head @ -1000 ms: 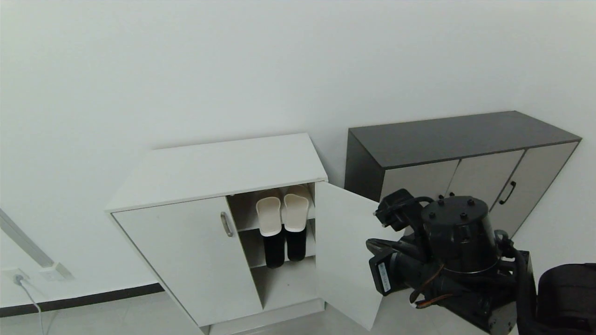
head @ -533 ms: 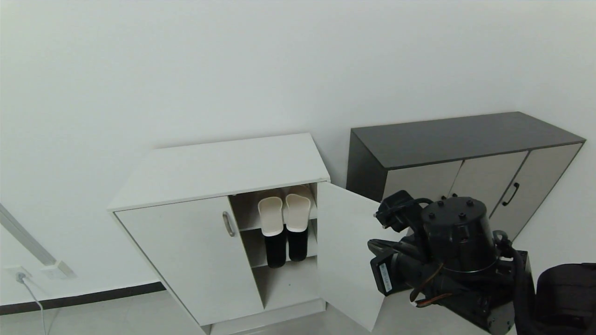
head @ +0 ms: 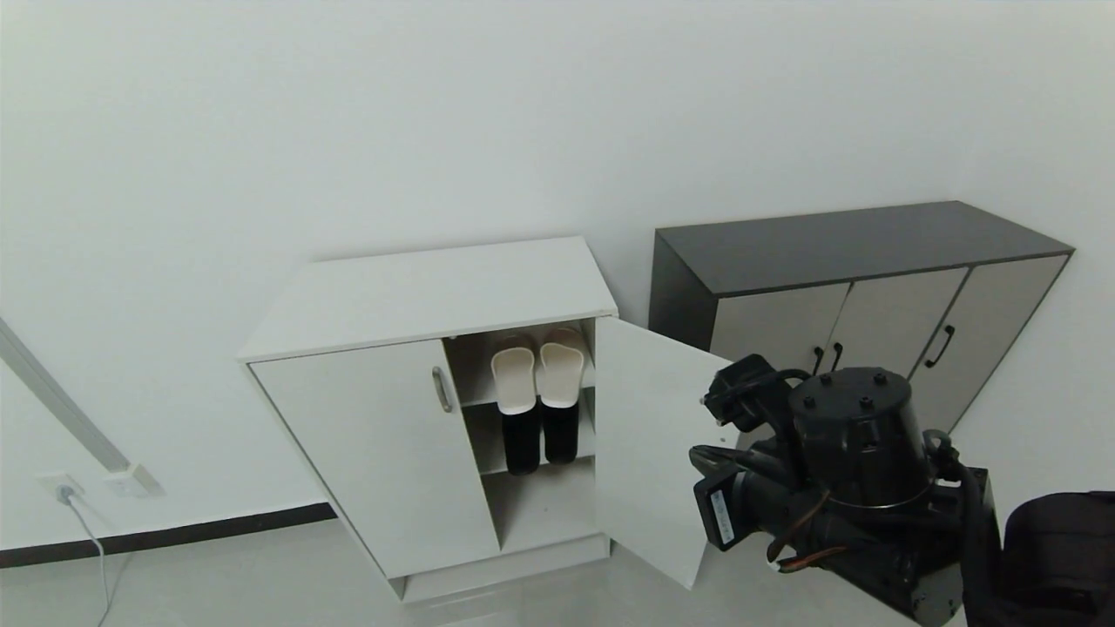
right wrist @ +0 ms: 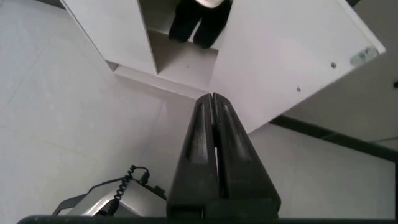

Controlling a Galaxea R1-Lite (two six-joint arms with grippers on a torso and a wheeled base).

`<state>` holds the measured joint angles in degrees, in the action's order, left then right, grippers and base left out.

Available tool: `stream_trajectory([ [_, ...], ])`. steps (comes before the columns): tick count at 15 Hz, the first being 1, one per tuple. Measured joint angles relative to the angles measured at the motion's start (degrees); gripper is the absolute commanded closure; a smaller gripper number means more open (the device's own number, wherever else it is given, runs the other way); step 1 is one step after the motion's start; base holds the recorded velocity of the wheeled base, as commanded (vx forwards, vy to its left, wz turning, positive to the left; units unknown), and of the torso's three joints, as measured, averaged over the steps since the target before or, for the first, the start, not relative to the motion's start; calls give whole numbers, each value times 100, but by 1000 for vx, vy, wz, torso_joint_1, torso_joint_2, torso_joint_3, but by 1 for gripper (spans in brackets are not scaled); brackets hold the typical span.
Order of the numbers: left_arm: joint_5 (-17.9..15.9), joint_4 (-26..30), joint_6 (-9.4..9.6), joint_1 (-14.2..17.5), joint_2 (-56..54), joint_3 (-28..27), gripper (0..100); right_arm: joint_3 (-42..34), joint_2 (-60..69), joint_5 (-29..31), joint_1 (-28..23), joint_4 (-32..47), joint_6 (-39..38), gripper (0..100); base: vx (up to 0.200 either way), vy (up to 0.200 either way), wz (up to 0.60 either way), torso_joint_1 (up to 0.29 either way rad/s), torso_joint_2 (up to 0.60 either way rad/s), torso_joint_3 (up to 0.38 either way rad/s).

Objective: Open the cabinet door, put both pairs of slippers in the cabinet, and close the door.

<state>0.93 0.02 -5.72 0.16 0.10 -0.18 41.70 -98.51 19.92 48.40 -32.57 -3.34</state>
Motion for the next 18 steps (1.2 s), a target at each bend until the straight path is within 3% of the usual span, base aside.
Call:
stream_trajectory([
  [3,0,-2,2,2,0,0,100,243,-41,-123,-424,-2,-5,100,0,0,0,0,0,0],
  [6,5,-2,2,0,0,0,100,997,-418,-706,-1526,37,-11,100,0,0,0,0,0,0],
  [9,2,-2,0,-2,0,0,100,1910,-1047,-989,-2243,45,-35,100,0,0,0,0,0,0],
  [18,0,-2,9,-2,0,0,100,3563,-2505,-1070,-2817,56,-38,100,0,0,0,0,0,0],
])
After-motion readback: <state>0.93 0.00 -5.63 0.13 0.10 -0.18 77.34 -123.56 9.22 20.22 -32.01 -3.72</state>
